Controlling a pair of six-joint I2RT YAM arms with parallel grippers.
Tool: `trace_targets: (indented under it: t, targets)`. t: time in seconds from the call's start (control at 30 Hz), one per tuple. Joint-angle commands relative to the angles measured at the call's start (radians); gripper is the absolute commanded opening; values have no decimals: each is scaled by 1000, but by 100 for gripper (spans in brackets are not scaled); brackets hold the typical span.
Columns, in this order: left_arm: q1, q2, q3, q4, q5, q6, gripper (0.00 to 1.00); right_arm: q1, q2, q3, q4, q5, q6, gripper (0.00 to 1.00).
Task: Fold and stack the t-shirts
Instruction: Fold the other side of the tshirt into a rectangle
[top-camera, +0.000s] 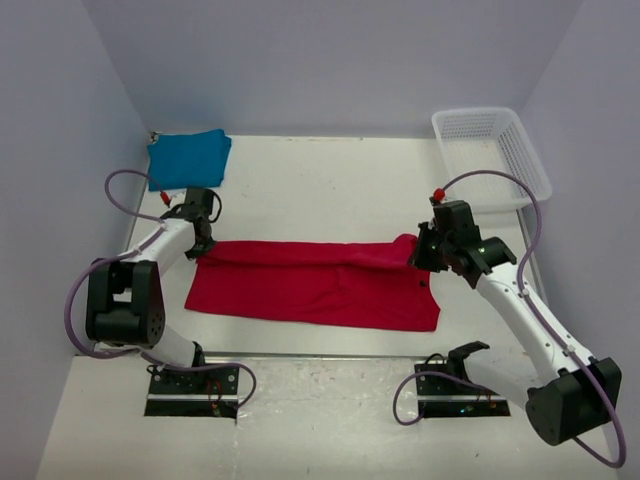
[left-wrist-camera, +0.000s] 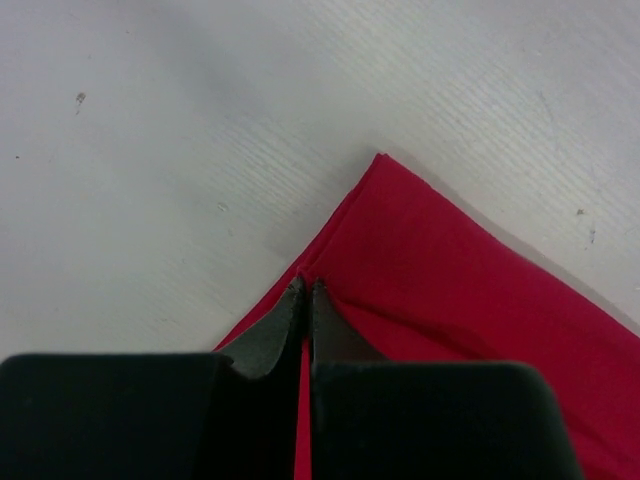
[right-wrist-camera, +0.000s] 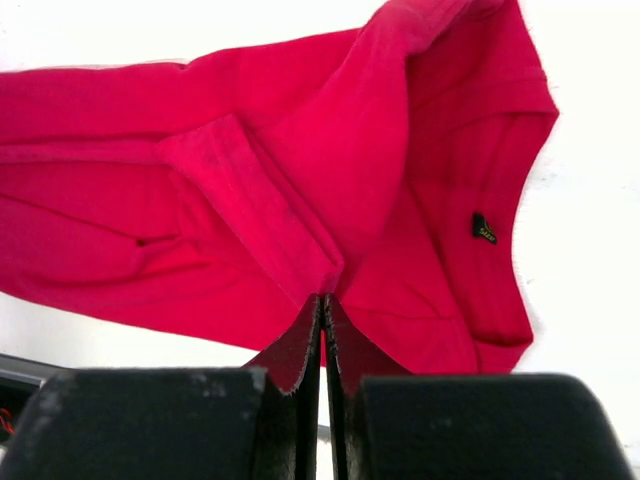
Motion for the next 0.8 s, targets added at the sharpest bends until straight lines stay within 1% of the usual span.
trace_targets:
  t: [0.0, 0.2, 0.5, 0.77]
  targets:
    - [-8, -46, -28, 20, -31, -37, 0, 13, -39, -38, 4, 31, 46, 0]
    - [-8, -69, -56, 25, -26, -34, 0, 30, -102, -84, -11, 41, 92, 0]
    - [-20, -121, -62, -1, -40, -49, 0, 42, -198, -103, -70, 83, 162, 0]
    - [-53, -113, -37, -61, -72, -89, 0, 65, -230, -110, -107, 68, 198, 0]
